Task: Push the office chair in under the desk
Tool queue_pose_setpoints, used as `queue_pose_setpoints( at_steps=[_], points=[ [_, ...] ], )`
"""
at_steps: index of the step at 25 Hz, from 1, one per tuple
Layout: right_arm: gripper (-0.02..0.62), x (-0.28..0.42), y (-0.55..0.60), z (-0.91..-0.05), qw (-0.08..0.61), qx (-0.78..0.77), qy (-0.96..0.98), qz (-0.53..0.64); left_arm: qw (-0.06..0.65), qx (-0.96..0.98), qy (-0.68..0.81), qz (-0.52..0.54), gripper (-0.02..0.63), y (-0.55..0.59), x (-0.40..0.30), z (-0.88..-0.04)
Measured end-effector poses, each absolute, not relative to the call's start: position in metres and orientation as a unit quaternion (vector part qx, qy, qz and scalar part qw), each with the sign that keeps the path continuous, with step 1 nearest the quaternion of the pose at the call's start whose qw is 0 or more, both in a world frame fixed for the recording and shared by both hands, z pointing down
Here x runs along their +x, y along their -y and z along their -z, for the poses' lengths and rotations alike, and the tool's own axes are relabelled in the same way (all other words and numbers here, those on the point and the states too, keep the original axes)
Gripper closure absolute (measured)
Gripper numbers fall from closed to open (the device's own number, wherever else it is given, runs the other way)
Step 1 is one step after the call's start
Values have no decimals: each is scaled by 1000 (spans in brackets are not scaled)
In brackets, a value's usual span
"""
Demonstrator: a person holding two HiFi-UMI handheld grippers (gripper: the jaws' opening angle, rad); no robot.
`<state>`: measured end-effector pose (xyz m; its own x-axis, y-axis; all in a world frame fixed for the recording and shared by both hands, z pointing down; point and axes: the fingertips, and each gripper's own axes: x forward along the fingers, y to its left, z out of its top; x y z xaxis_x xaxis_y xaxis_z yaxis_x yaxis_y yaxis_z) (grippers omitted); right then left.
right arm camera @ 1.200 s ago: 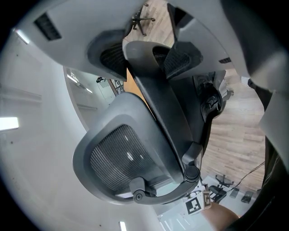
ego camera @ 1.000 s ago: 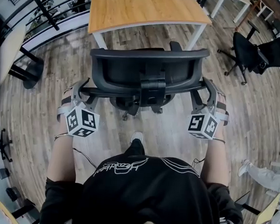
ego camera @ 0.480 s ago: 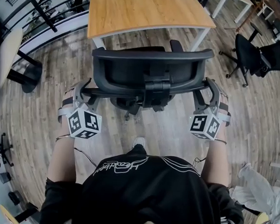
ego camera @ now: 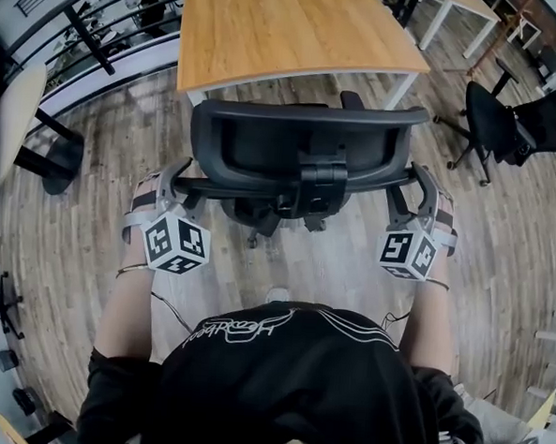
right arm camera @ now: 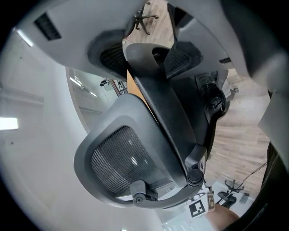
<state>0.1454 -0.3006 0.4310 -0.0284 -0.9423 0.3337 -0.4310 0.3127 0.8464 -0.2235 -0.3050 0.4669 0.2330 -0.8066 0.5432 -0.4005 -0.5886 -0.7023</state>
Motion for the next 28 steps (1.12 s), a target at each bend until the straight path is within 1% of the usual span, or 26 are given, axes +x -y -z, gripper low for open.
queue_pose_setpoints(
  at_steps=[6, 12, 28],
  points=[
    [316, 155, 324, -429, 473, 523, 651, 281, 211, -762, -388, 473, 381, 318, -212, -466],
    [319, 169, 343, -430, 481, 510, 654, 285, 206, -762, -380, 482, 400, 323, -195, -469],
    [327, 178, 342, -428, 476, 503, 660, 292, 204, -757, -384, 488, 403, 321, -187, -466]
  ],
)
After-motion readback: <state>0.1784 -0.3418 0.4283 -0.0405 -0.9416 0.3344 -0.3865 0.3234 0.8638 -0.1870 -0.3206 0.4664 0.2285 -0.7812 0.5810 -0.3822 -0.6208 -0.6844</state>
